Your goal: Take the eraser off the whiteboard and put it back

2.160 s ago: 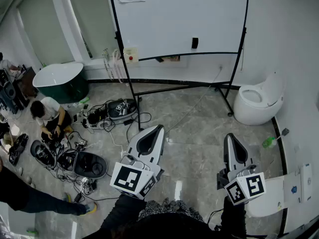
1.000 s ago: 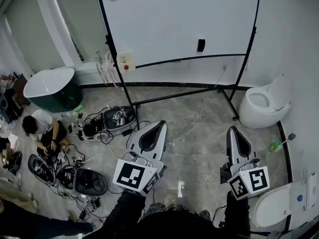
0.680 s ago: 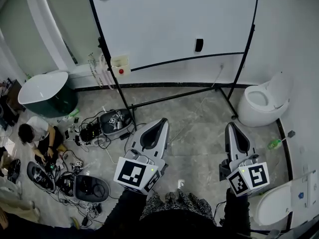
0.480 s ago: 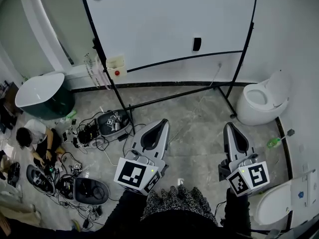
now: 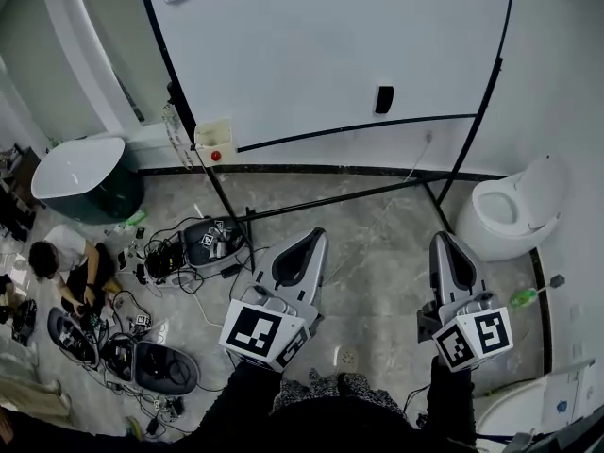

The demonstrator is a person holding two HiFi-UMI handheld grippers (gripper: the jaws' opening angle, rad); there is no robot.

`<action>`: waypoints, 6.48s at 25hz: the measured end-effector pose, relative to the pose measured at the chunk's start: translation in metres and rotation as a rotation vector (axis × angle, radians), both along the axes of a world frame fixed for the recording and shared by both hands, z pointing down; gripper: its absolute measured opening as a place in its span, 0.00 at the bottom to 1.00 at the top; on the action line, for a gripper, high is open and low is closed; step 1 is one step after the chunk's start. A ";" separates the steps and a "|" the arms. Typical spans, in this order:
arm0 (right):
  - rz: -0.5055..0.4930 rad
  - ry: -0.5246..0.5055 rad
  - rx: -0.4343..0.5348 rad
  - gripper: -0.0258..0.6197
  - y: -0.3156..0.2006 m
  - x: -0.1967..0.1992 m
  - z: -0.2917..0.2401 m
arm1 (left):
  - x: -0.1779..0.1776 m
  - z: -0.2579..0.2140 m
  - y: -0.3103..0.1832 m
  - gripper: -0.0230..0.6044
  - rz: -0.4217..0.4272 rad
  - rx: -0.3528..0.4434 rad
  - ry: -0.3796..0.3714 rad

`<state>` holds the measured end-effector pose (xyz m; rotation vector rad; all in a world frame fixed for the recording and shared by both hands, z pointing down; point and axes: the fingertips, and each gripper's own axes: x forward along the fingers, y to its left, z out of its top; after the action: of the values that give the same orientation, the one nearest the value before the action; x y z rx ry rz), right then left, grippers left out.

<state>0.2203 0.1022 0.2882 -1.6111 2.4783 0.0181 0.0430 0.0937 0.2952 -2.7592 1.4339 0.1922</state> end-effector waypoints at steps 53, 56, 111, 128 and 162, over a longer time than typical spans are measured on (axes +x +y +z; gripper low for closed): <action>0.017 0.047 -0.040 0.05 -0.394 -0.014 0.025 | -0.004 0.007 -0.392 0.05 0.023 -0.012 -0.016; -0.011 0.059 -0.036 0.06 -0.415 -0.009 0.027 | 0.003 0.004 -0.407 0.05 0.004 -0.003 -0.022; 0.069 0.245 -0.331 0.54 -0.620 0.009 0.163 | 0.001 0.023 -0.464 0.05 -0.132 -0.047 -0.085; 0.042 0.177 -0.373 0.46 -0.605 0.019 0.163 | 0.002 0.014 -0.448 0.05 -0.111 -0.027 -0.086; 0.170 0.167 -0.258 0.46 -0.458 0.011 0.063 | -0.037 -0.008 -0.360 0.05 0.004 0.037 -0.066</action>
<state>0.2313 -0.3558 0.3509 -1.9982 2.5428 -0.1564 0.0060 -0.2662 0.2875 -2.7118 1.3947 0.1248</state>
